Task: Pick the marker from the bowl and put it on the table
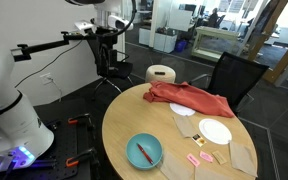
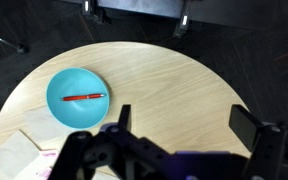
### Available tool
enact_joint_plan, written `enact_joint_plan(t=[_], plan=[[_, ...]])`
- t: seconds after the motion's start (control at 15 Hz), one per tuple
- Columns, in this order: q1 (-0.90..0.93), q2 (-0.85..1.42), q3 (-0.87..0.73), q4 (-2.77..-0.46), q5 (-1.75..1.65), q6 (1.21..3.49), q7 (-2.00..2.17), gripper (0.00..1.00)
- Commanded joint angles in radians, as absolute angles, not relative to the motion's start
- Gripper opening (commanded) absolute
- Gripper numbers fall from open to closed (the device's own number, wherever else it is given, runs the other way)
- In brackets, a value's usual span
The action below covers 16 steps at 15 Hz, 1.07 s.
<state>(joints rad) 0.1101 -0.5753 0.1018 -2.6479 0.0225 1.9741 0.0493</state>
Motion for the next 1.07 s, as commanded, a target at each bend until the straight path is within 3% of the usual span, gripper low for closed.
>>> enact_joint_plan(t=[0.0,0.47,1.0], plan=[[0.041,-0.575,0.054,-2.631,0.024,2.036,0.094,1.0],[-0.102,-0.521,-0.04,-2.625,0.039,2.196,0.193,1.0],[-0.195,-0.316,-0.031,-2.653,0.043,2.514,0.467,1.0]])
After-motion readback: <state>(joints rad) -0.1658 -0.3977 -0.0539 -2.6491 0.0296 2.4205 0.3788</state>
